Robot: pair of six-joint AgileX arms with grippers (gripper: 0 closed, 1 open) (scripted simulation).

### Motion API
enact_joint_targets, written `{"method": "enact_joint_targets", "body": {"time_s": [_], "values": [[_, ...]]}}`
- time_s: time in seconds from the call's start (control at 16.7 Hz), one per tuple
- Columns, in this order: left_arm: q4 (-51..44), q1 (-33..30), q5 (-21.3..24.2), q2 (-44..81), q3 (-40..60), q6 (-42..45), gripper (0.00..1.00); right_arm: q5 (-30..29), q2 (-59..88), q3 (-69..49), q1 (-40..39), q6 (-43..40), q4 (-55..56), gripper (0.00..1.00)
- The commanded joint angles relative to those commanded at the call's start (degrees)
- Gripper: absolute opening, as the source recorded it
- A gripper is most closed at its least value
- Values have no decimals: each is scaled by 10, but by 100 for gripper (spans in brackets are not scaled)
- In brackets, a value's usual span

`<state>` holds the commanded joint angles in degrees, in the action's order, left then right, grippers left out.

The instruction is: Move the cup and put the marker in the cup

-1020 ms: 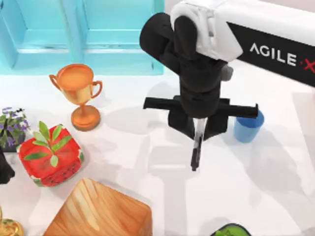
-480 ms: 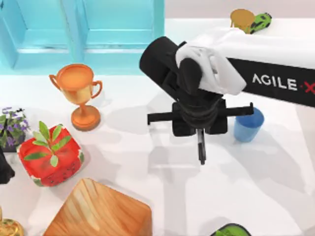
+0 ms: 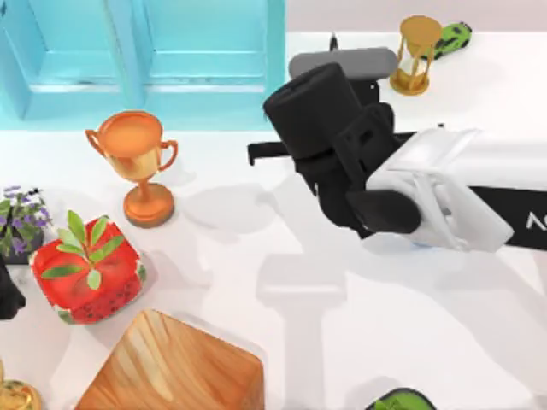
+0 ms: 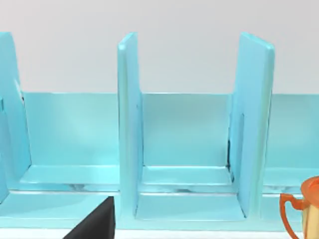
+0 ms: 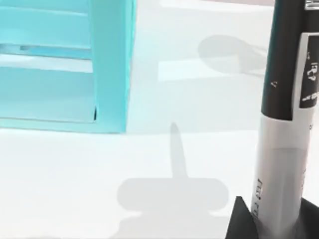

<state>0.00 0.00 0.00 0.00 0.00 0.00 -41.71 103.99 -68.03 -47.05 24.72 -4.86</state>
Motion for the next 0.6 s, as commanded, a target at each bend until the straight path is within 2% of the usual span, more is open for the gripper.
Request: {"method": "enact_joint_targets", "body": {"time_s": [0.36,0.6], "values": [[0,0,0,0,0,0,100,-154,-104,164,-29,-134,374,0],[0,0,0,0,0,0,100,-229,-141,270,-42,-217,553,0]]}}
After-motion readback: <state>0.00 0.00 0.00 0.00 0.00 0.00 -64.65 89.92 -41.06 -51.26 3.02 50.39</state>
